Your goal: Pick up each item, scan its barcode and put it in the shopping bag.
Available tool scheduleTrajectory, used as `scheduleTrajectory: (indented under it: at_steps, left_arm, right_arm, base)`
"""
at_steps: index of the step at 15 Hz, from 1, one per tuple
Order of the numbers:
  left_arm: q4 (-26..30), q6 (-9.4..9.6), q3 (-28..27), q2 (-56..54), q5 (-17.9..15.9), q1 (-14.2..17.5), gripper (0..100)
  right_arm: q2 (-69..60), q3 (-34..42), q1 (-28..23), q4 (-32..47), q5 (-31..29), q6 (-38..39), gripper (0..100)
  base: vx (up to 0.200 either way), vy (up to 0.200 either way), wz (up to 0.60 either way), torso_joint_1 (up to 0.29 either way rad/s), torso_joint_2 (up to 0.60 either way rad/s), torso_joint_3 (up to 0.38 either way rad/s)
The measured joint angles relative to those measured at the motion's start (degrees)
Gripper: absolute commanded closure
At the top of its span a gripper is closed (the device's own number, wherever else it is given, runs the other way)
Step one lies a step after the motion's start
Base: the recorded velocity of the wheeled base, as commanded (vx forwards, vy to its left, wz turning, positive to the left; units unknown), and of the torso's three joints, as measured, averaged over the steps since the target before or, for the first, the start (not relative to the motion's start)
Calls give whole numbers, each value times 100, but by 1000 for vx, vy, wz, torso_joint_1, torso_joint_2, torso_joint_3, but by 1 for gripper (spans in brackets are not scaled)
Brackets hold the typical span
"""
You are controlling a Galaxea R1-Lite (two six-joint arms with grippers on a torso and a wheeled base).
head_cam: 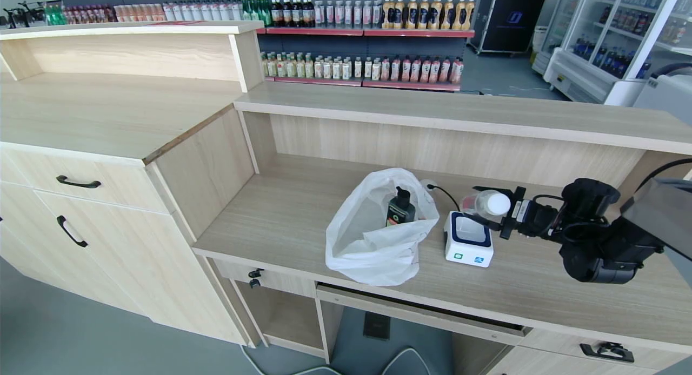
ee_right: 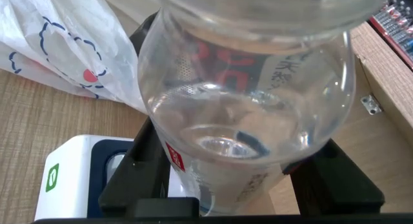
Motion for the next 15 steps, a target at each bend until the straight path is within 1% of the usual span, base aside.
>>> scheduleTrajectory:
  at_steps: [5,11,15]
  left_arm:
    - [0,-2,0,0,0,0,0]
    - [0,0,0,0,0,0,0]
    - [0,0,0,0,0,0,0]
  right_arm:
    - [73,-22,74,-171,0,154,100]
    - [112,-66,96,-173,0,183,100]
    - [-54,77,1,-246,2,677,100]
  base:
    - [0,0,0,0,0,0]
    - [0,0,0,0,0,0]
    - [0,0,0,0,0,0]
